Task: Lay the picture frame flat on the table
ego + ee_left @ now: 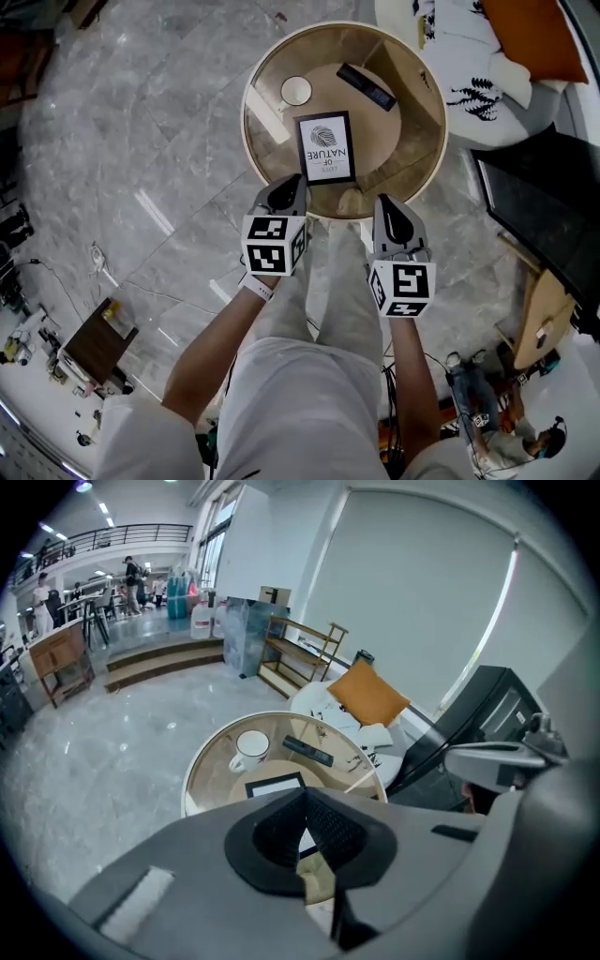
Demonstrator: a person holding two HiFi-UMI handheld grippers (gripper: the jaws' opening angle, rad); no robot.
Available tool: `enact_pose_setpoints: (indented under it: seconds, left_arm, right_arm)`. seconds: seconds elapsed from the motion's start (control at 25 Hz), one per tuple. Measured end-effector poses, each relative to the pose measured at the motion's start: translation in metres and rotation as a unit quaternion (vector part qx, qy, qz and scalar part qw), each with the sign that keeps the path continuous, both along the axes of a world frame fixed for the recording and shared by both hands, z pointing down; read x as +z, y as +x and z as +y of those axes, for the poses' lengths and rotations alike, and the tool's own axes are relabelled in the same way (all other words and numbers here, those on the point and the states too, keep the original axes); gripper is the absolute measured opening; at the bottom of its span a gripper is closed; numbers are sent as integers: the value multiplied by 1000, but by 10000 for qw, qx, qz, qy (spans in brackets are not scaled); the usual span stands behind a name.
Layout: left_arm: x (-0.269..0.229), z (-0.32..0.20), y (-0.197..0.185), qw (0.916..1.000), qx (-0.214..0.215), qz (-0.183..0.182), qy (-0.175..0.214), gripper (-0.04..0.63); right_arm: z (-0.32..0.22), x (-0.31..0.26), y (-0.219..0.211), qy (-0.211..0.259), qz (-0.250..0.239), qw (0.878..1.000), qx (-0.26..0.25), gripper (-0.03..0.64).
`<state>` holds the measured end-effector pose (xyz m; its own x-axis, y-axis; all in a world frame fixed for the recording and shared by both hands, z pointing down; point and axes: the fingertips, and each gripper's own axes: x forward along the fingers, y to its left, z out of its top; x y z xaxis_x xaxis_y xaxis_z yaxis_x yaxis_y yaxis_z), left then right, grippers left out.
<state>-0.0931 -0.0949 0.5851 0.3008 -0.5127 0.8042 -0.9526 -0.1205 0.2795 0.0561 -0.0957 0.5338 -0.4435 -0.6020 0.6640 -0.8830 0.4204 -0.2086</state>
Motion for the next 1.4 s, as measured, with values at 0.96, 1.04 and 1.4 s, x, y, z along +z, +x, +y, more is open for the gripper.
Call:
enact_pose_setpoints:
  seconds: [0.96,1.04,1.4]
  left_arm:
    - [-278,34,5,9833,664,285,1669,4]
    - [-286,35,7,9816,696,389,1735,3]
    - [-323,49,22,9733,989,361,2037,3]
  right_arm:
    - [21,-235,30,1154,143,9931,-116,6]
    - [24,-248,26,1298,140,9914,-87,6]
    - [45,-286,35,1571,-33,9876,20,6]
